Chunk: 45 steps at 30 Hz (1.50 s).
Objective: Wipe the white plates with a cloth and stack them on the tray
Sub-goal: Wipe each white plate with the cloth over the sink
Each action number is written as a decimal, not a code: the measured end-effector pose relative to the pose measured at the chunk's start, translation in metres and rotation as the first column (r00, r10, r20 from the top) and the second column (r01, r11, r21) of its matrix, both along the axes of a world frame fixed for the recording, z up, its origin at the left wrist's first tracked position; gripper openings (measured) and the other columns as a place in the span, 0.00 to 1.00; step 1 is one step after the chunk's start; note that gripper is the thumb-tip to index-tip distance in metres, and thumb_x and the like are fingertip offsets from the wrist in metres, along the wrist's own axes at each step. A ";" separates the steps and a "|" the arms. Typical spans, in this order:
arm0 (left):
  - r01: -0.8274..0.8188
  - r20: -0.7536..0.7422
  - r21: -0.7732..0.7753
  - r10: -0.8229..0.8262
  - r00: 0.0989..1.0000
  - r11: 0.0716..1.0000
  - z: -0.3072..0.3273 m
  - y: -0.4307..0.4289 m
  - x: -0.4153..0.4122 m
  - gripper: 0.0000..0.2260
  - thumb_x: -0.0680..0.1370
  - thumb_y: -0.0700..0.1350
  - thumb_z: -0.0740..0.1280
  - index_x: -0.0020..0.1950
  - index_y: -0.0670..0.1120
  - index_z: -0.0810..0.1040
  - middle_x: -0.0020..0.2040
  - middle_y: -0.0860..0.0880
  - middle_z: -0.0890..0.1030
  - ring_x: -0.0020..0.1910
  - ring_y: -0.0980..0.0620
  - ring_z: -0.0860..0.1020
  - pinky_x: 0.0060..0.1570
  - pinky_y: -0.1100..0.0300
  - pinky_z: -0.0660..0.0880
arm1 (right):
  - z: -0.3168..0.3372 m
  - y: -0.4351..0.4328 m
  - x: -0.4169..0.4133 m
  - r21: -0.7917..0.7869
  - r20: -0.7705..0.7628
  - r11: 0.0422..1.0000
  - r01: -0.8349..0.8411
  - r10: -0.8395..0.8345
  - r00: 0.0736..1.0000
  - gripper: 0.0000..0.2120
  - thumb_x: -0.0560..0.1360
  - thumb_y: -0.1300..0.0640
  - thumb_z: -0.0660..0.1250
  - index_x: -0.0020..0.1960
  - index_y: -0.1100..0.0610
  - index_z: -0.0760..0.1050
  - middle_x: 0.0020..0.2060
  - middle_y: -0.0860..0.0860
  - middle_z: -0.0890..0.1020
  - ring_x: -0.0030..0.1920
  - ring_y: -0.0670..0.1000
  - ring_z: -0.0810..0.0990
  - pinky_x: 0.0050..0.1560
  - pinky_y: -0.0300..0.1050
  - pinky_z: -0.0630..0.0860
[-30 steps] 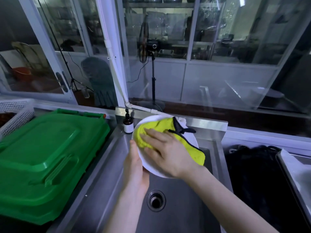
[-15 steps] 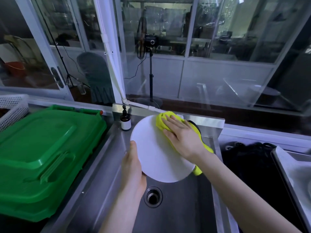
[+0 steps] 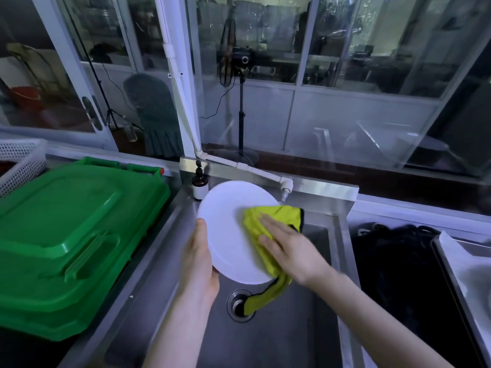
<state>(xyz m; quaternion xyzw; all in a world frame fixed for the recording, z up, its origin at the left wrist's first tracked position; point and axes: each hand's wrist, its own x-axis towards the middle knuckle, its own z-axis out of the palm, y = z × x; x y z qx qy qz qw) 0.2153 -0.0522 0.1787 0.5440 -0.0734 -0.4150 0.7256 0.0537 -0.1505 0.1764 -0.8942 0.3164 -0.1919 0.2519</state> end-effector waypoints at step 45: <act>0.216 -0.041 0.087 -0.214 0.976 0.972 -0.004 0.000 0.000 0.17 0.82 0.62 0.61 0.60 0.56 0.82 0.52 0.56 0.87 0.50 0.55 0.86 0.47 0.54 0.79 | 0.032 -0.029 0.015 -0.165 0.025 0.965 0.206 -0.205 0.978 0.20 0.83 0.48 0.54 0.75 0.45 0.64 0.75 0.44 0.66 0.77 0.47 0.58 0.76 0.55 0.54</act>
